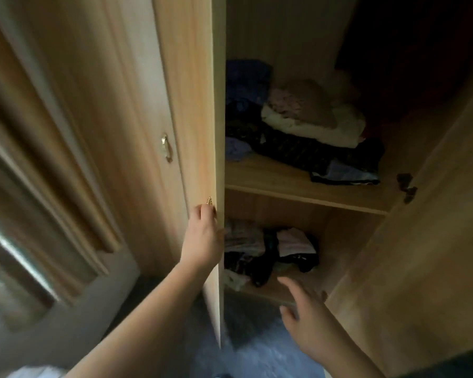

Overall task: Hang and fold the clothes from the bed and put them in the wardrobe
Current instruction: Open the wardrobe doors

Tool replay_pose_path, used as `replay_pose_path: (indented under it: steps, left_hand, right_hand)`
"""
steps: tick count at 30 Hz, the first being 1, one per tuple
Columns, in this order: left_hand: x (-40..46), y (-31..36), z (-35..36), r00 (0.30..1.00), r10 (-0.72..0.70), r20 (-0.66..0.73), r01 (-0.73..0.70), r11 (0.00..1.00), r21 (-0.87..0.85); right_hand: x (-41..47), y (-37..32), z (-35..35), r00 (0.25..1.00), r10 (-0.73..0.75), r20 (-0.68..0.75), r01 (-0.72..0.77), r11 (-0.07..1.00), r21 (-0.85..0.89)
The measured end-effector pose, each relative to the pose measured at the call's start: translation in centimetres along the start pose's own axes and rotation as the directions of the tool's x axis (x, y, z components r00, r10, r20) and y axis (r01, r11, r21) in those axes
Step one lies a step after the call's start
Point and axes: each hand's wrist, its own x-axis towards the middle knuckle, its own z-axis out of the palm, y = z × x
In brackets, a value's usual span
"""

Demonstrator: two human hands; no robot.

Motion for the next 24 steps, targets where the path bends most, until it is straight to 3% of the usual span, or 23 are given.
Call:
replay_pose_path:
  steps: [3,7,9,11,13,16,20,24]
  left_hand:
    - [-2.2,-2.9,-3.6,0.998,-0.053,-0.041,0.054,0.998,0.018]
    - [-4.0,-5.7,-7.3,0.975,-0.208,-0.082,0.199,0.974,-0.108]
    - [-4.5,-7.6,-8.6,0.953,-0.272,-0.131,0.267,0.962,-0.056]
    - [-5.1,-9.4,-9.5,0.945,-0.317,-0.081,0.322,0.945,0.059]
    - [-6.1,-11.2,-10.3,0.956,-0.291,0.043,0.274,0.934,0.231]
    - [-8.1,-12.8,-11.8,0.919,-0.326,0.224,0.213,0.885,0.413]
    - [-12.1,-13.8,-13.8,0.887,-0.228,0.401,0.043,0.907,0.419]
    - [-15.6,-13.7,-14.5,0.875,-0.122,0.469,-0.08,0.918,0.389]
  right_hand:
    - [-0.6,-2.9,1.9,0.997,-0.059,0.057,0.059,0.998,0.006]
    - [-1.7,-5.7,4.0,0.99,-0.107,0.092,0.107,0.994,0.002]
    - [-2.3,-6.8,4.7,0.99,-0.114,0.084,0.116,0.993,-0.016]
    - [-3.0,-7.8,5.3,0.992,-0.097,0.078,0.1,0.995,-0.03]
    - [-3.9,-9.0,6.1,0.995,-0.076,0.07,0.079,0.996,-0.046]
    - [-5.4,-10.6,7.6,0.999,-0.043,0.022,0.045,0.997,-0.059]
    - [-7.7,-12.2,10.2,0.999,-0.012,-0.053,0.008,0.997,-0.071]
    - [-10.2,-13.3,12.2,0.996,0.017,-0.086,-0.027,0.993,-0.119]
